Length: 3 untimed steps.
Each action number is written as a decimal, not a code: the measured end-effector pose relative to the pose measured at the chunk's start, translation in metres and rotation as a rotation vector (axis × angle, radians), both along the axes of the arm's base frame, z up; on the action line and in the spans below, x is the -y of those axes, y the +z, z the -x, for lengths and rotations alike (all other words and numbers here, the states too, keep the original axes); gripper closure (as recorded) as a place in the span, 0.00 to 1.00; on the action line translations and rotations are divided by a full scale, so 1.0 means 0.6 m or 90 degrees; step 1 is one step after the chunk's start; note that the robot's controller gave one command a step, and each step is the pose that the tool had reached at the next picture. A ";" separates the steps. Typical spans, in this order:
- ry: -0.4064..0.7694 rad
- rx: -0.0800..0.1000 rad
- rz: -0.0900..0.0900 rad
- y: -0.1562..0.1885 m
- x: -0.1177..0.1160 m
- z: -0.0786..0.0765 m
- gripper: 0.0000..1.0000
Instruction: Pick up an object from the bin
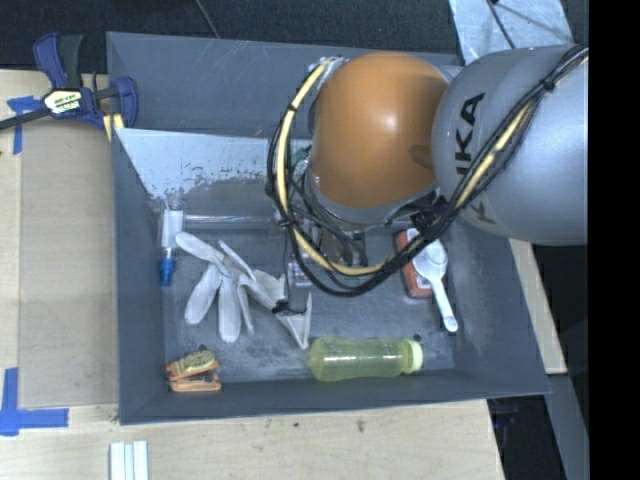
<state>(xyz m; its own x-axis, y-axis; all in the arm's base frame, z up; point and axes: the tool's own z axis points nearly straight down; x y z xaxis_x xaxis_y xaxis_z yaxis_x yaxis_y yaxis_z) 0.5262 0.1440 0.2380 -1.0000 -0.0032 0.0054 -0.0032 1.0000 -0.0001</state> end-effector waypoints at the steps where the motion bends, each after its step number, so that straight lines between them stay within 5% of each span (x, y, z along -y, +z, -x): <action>1: -0.002 0.005 -0.001 0.007 0.001 -0.003 0.00; 2: -0.006 0.009 -0.002 -0.076 0.022 0.004 0.00; 3: -0.003 0.005 -0.001 -0.159 0.003 -0.038 1.00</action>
Offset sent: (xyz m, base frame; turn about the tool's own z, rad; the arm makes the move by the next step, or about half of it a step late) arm -0.0089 -0.0239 -0.0881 0.0157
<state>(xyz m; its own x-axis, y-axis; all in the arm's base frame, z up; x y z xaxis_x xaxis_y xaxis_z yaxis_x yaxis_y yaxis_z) 0.5487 0.1423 0.1425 -1.0000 0.0008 -0.0032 0.0008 1.0000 0.0014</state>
